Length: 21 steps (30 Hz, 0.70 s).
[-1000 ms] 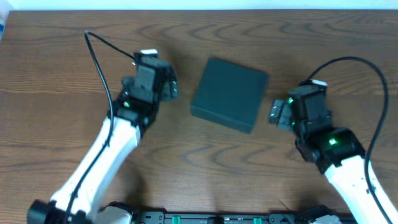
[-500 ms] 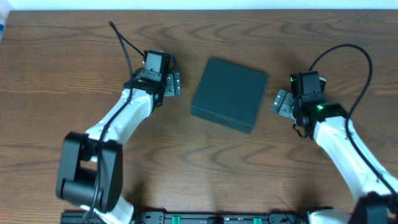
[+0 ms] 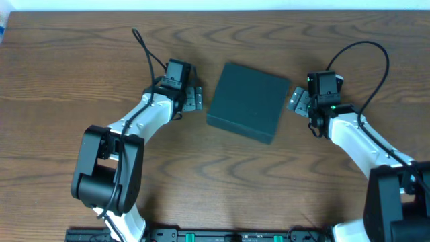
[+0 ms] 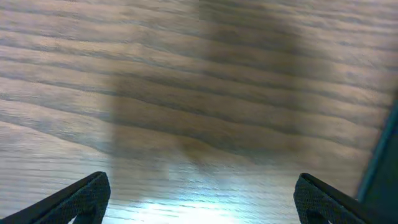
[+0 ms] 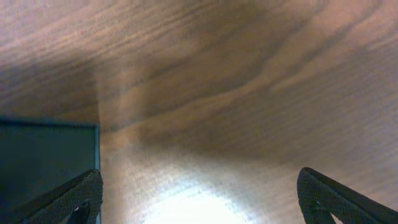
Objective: Pack container
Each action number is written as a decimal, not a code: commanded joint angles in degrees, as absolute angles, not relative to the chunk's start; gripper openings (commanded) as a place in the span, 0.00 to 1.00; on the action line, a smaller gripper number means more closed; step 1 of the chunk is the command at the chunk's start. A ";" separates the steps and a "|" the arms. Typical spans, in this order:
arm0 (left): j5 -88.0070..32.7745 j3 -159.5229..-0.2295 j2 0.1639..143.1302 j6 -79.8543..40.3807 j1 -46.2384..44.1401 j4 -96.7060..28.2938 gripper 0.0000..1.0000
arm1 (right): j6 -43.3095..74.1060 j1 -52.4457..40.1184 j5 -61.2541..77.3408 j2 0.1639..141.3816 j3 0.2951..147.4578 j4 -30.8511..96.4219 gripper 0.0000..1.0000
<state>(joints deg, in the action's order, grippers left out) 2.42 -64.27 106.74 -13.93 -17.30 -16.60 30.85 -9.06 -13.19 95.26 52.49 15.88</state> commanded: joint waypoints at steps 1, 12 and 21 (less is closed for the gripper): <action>1.67 -65.41 107.53 -14.61 -19.64 -16.86 0.96 | 31.68 -8.16 -13.47 97.62 52.60 14.15 0.99; 2.13 -65.41 107.53 -22.96 -24.53 -24.05 0.95 | 31.64 -8.16 -13.26 101.60 52.60 8.91 0.99; 3.64 -65.41 106.50 -27.94 -24.53 -29.39 0.95 | 31.66 -8.19 -10.41 101.60 52.60 7.07 0.99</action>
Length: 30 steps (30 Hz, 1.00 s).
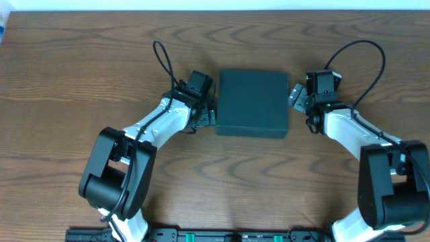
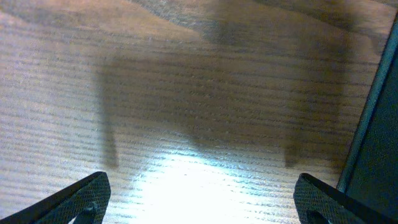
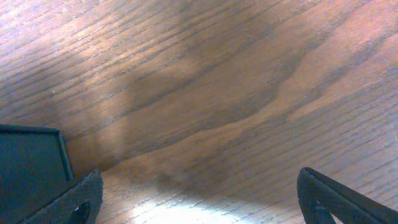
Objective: Pack container
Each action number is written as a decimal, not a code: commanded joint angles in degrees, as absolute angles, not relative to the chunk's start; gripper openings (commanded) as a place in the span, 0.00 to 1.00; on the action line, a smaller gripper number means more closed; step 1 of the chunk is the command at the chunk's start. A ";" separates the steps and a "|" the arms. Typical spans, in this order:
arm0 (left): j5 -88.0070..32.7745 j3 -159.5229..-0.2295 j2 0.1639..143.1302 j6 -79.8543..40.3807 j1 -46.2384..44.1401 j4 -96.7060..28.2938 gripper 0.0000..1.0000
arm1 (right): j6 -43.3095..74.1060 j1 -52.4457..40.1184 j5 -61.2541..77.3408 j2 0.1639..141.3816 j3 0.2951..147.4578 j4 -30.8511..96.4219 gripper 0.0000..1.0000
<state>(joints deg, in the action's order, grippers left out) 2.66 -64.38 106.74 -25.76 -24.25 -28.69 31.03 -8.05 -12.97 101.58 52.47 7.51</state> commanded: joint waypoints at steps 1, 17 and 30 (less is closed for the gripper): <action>3.62 -65.41 106.10 -28.23 -24.53 -29.76 0.95 | 31.66 -8.16 -9.91 101.60 52.60 7.09 0.99; 6.15 -65.41 100.82 -29.39 -24.58 -33.91 0.95 | 31.68 -11.55 -6.81 101.60 52.60 4.89 0.99; 6.61 -65.41 100.82 -28.93 -24.58 -33.80 0.95 | 31.70 -14.09 -6.81 101.60 52.60 4.23 0.99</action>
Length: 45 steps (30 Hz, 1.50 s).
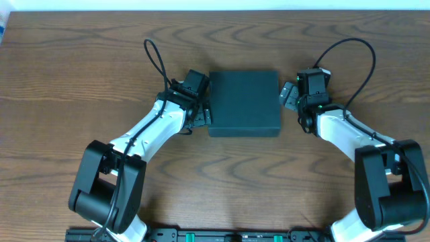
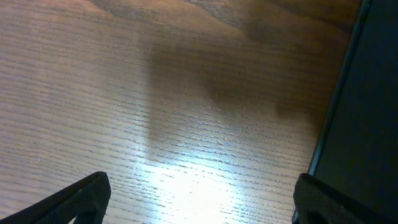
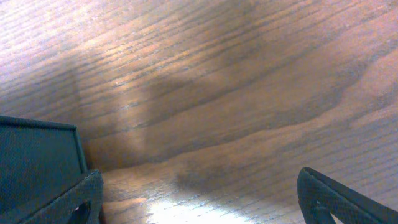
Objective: Pack container
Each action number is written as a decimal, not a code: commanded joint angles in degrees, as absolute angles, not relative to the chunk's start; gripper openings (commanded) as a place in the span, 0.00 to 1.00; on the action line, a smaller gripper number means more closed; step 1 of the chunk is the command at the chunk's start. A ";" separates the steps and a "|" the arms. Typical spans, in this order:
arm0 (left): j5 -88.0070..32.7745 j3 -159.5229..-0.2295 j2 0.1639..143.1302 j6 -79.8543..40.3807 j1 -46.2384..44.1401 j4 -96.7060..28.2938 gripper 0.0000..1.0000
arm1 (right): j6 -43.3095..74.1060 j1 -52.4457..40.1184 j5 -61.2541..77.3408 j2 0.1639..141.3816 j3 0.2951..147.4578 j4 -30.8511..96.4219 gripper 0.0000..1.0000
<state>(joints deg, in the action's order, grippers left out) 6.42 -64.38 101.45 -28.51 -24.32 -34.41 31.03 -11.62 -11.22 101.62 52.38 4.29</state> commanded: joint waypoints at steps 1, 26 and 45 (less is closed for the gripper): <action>6.72 -65.41 100.82 -28.67 -24.51 -33.50 0.95 | 31.73 -14.26 -6.83 101.60 52.60 4.73 0.99; 15.25 -65.43 83.85 -25.21 -24.34 -34.54 0.96 | 27.97 -14.55 -13.34 91.26 54.85 11.11 0.99; 17.58 -55.72 93.78 -25.30 -24.32 -27.27 0.95 | 25.23 -12.29 -13.47 93.95 54.83 12.73 0.99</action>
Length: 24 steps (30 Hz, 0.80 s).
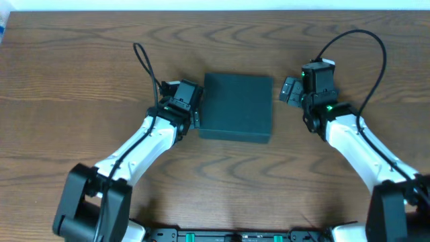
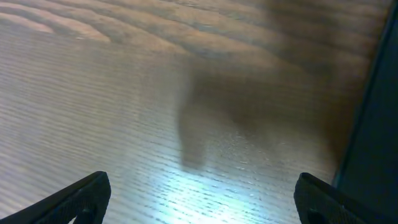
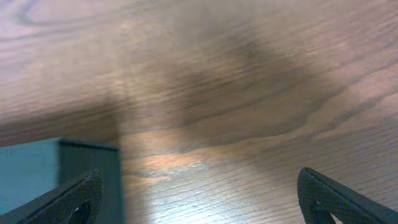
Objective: Pack container
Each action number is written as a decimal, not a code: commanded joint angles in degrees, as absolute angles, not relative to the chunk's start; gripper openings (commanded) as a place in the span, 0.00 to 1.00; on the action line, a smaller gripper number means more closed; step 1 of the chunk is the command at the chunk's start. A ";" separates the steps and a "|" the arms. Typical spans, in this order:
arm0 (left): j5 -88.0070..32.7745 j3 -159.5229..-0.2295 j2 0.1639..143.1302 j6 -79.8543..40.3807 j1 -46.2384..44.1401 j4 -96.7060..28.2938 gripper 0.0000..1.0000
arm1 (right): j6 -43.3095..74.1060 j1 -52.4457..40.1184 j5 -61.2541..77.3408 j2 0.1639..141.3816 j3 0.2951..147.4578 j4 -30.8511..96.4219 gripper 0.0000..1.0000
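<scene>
A dark green closed box (image 1: 236, 107) lies flat on the wooden table (image 1: 80, 74), near the middle. My left gripper (image 1: 193, 107) stands open against the box's left side; in the left wrist view its fingertips (image 2: 87, 196) are wide apart, with the box edge (image 2: 376, 124) at the right. My right gripper (image 1: 287, 90) is open just off the box's upper right corner, a small gap between them. The right wrist view shows that box corner (image 3: 74, 168) beside the left fingertip (image 3: 81, 196).
The wood-grain table stretches on all sides of the box. Black cables (image 1: 366, 47) loop up from both wrists. A white strip (image 1: 215, 5) runs along the table's far edge.
The box has slid a little to the left and turned slightly. My left gripper has moved left with it. My right gripper has risen back from the box's right side.
First the box lay skewed between my two open grippers. Then it was squared up with the left gripper against its left side. It then sat further left, both grippers touching it. Now it lies further left still, with the right gripper apart.
</scene>
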<state>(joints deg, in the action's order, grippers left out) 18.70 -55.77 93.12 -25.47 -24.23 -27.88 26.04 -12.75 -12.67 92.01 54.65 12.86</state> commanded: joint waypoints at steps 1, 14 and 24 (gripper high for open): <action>16.69 -55.72 94.32 -25.30 -24.32 -26.76 0.95 | 25.23 -12.29 -13.34 95.07 54.83 12.36 0.99; 11.62 -55.70 95.13 -29.36 -24.43 -28.16 0.95 | 25.67 -12.29 -11.79 97.43 54.83 8.73 0.99; 10.39 -55.70 95.13 -30.09 -26.35 -28.71 0.95 | 25.63 -12.29 -12.14 97.51 54.83 8.21 0.99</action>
<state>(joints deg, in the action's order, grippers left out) 10.87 -55.79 94.19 -28.95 -25.69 -28.58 26.06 -12.56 -11.75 97.25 54.63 8.40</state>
